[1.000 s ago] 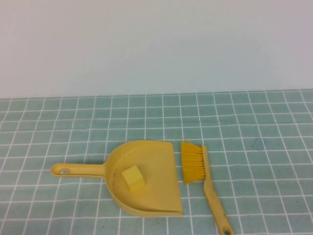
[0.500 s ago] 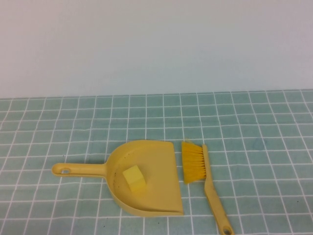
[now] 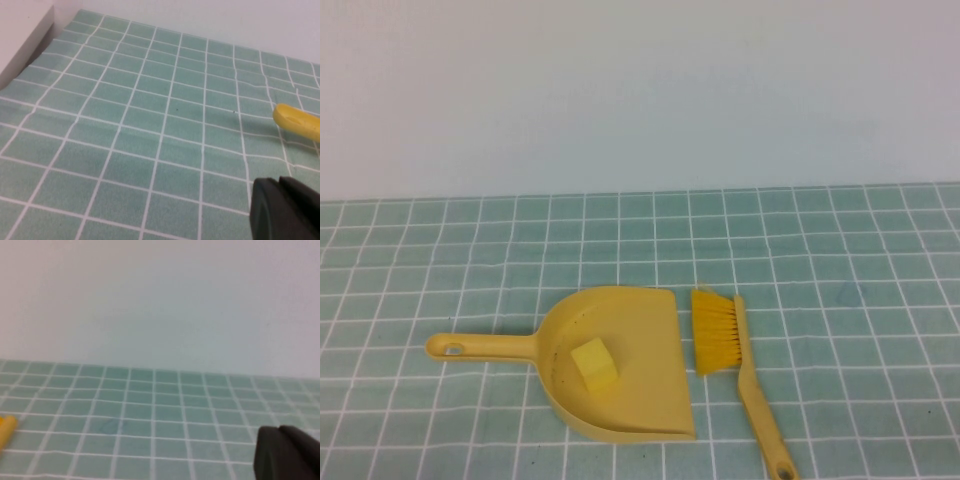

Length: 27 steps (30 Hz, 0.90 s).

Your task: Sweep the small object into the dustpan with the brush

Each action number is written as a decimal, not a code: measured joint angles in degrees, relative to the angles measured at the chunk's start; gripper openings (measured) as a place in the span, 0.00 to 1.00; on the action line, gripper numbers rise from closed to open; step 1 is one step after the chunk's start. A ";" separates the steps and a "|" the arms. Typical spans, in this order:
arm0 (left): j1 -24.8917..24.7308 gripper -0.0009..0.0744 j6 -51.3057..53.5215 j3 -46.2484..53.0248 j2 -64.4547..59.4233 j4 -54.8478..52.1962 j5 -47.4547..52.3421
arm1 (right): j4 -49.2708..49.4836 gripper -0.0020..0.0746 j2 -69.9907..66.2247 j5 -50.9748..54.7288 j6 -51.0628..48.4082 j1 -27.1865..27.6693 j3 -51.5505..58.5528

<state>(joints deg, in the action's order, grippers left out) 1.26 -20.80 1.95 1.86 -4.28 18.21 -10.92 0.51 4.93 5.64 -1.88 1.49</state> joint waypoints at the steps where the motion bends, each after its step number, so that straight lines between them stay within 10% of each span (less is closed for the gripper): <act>1: 0.00 0.01 0.00 0.00 -0.21 0.00 0.00 | 2.79 0.02 0.00 0.27 -0.75 0.00 0.00; 27: 0.00 0.01 0.00 0.00 -0.21 0.00 -0.10 | 12.74 0.02 0.00 15.69 -6.31 1.11 0.00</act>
<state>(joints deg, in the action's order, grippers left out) 1.26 -20.80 1.95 1.66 -4.28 18.11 1.82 0.51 20.62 -0.67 -0.77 1.49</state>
